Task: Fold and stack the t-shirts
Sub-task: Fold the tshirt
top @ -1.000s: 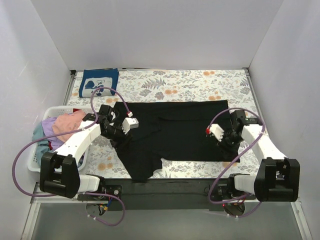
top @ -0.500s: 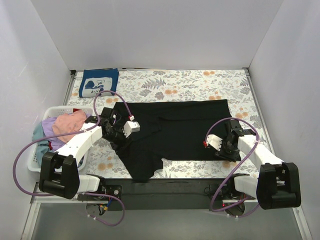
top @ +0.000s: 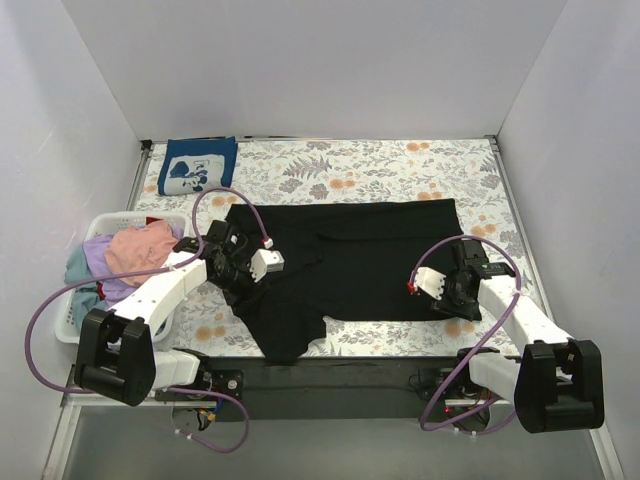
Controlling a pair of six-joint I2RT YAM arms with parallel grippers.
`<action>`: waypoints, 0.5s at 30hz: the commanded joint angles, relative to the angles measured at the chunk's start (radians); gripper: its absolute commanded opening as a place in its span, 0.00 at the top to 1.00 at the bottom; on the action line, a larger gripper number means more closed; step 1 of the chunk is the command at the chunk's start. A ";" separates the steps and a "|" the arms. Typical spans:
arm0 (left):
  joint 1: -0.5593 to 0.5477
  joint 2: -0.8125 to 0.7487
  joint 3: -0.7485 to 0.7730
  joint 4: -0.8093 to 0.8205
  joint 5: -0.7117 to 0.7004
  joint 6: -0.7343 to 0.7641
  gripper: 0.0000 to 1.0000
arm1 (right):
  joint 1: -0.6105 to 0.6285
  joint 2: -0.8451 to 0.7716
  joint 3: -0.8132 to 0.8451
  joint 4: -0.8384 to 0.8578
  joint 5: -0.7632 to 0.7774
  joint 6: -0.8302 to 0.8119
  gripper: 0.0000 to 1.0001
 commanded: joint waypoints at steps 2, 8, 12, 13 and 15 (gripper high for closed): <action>-0.017 -0.025 0.002 0.017 -0.016 -0.012 0.47 | 0.004 -0.002 0.034 -0.019 -0.015 -0.036 0.49; -0.037 -0.023 0.002 0.022 -0.027 -0.023 0.47 | 0.027 0.031 0.026 -0.034 -0.015 -0.019 0.46; -0.043 -0.025 -0.010 0.028 -0.028 -0.026 0.47 | 0.114 -0.066 0.095 -0.116 -0.048 0.025 0.47; -0.046 -0.020 -0.011 0.032 -0.024 -0.027 0.47 | 0.128 -0.071 0.115 -0.131 -0.047 0.033 0.47; -0.049 -0.008 -0.010 0.040 -0.021 -0.037 0.47 | 0.140 -0.068 0.125 -0.151 -0.048 0.047 0.47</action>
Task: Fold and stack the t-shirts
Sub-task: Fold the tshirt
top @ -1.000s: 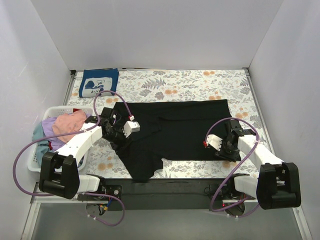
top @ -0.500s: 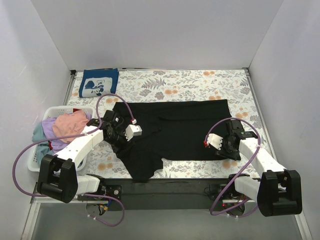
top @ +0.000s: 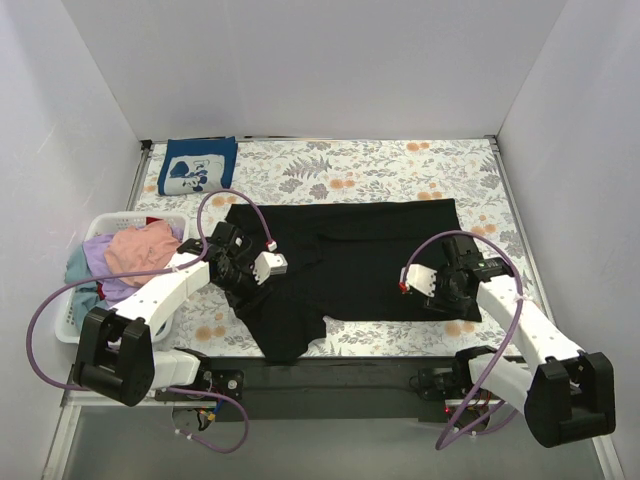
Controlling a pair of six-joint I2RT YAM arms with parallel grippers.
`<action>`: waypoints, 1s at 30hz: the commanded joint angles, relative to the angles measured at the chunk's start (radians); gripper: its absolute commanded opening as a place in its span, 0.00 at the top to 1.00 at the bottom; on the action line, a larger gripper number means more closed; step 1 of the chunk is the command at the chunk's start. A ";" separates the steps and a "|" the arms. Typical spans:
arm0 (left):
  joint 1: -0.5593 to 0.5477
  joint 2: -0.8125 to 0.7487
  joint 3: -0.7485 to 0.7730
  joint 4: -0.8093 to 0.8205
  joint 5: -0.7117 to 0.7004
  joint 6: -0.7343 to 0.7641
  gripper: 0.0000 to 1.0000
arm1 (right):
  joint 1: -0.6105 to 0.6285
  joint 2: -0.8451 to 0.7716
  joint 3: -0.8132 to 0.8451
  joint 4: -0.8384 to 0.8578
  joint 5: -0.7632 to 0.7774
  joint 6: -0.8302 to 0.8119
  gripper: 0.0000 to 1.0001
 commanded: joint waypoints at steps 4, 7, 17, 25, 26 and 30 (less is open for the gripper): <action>-0.014 -0.009 0.010 0.035 0.005 -0.018 0.47 | 0.023 0.020 0.011 -0.031 0.035 -0.001 0.45; -0.015 -0.019 0.006 0.034 -0.008 -0.015 0.46 | 0.015 0.037 -0.047 0.045 0.071 -0.026 0.42; -0.061 -0.076 -0.046 0.040 -0.064 -0.035 0.44 | -0.068 0.145 -0.127 0.196 0.085 -0.064 0.51; -0.245 -0.113 -0.144 0.117 -0.256 -0.092 0.43 | -0.068 0.166 -0.146 0.214 0.081 -0.043 0.99; -0.257 -0.112 -0.148 0.126 -0.262 -0.095 0.43 | -0.068 0.160 -0.141 0.213 0.085 -0.043 0.99; -0.326 -0.102 -0.167 0.163 -0.287 -0.124 0.43 | -0.068 0.149 -0.132 0.205 0.085 -0.043 0.99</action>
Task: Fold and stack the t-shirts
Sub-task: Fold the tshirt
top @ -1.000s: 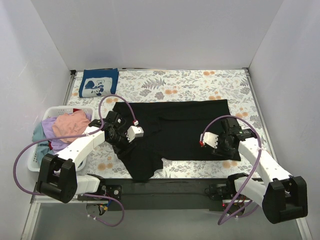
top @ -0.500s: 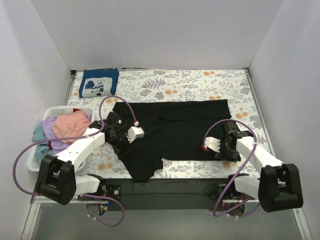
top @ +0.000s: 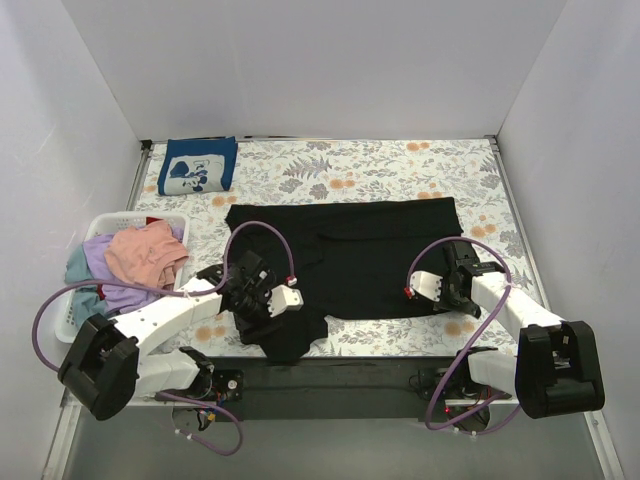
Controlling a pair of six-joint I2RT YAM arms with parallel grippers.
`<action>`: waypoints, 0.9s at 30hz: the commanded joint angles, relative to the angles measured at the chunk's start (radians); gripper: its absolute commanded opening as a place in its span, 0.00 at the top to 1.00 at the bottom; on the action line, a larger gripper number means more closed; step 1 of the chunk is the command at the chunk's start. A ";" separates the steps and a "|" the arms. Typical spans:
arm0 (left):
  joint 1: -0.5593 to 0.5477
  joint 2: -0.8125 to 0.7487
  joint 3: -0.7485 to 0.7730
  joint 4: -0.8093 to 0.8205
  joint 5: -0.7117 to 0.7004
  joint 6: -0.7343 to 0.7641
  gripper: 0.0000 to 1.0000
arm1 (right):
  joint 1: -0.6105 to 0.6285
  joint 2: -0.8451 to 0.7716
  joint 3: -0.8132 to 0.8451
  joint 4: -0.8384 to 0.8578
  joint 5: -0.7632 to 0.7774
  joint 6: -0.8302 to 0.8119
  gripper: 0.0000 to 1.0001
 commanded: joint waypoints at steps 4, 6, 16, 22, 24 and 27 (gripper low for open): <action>-0.097 0.016 -0.006 0.082 -0.083 -0.072 0.45 | -0.004 0.024 -0.026 0.022 -0.070 -0.002 0.99; -0.131 0.019 -0.015 0.093 -0.104 -0.083 0.46 | -0.004 0.031 -0.022 0.022 -0.072 0.003 0.99; -0.210 0.093 -0.078 0.146 -0.264 -0.166 0.73 | -0.004 0.041 0.031 -0.026 -0.083 0.010 0.99; -0.182 0.024 0.032 0.035 -0.180 -0.175 1.00 | -0.012 -0.034 0.043 -0.119 -0.081 -0.026 0.99; -0.121 0.009 0.083 -0.036 -0.140 -0.172 1.00 | -0.025 -0.078 0.058 -0.141 -0.093 -0.037 0.99; -0.012 0.003 0.190 -0.099 -0.112 -0.118 1.00 | -0.048 -0.091 0.098 -0.179 -0.103 -0.053 0.99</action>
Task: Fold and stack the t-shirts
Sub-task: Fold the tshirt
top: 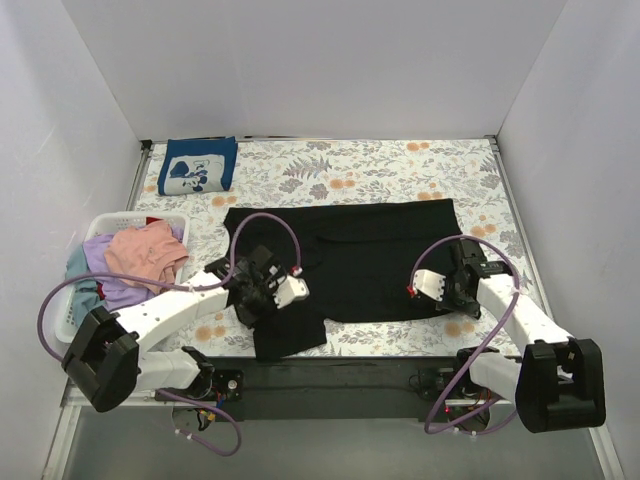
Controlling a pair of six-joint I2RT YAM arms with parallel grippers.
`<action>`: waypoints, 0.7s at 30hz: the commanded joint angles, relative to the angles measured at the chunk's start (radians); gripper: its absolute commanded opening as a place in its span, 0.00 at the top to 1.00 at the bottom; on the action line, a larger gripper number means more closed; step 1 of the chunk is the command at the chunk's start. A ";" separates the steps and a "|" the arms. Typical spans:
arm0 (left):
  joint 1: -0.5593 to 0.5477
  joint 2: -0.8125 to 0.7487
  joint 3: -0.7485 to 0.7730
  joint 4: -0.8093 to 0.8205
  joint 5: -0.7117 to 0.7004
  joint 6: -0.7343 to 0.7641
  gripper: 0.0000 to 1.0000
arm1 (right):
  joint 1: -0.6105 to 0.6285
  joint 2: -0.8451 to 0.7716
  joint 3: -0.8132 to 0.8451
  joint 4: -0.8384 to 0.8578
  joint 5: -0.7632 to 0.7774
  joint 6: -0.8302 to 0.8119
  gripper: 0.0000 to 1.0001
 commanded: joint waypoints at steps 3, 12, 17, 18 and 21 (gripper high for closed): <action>0.181 -0.012 0.209 -0.116 0.088 0.088 1.00 | -0.052 0.021 0.116 -0.096 -0.063 -0.044 0.99; 0.284 0.176 0.390 -0.047 0.065 0.172 1.00 | -0.073 0.211 0.346 -0.113 -0.081 -0.050 0.99; 0.342 0.293 0.508 -0.024 0.068 0.251 1.00 | -0.083 0.313 0.435 -0.112 -0.110 -0.060 0.99; 0.363 0.314 0.526 -0.025 0.074 0.260 1.00 | -0.087 0.328 0.451 -0.112 -0.110 -0.060 0.99; 0.399 0.364 0.589 -0.010 0.086 0.278 1.00 | -0.095 0.386 0.504 -0.112 -0.116 -0.063 0.99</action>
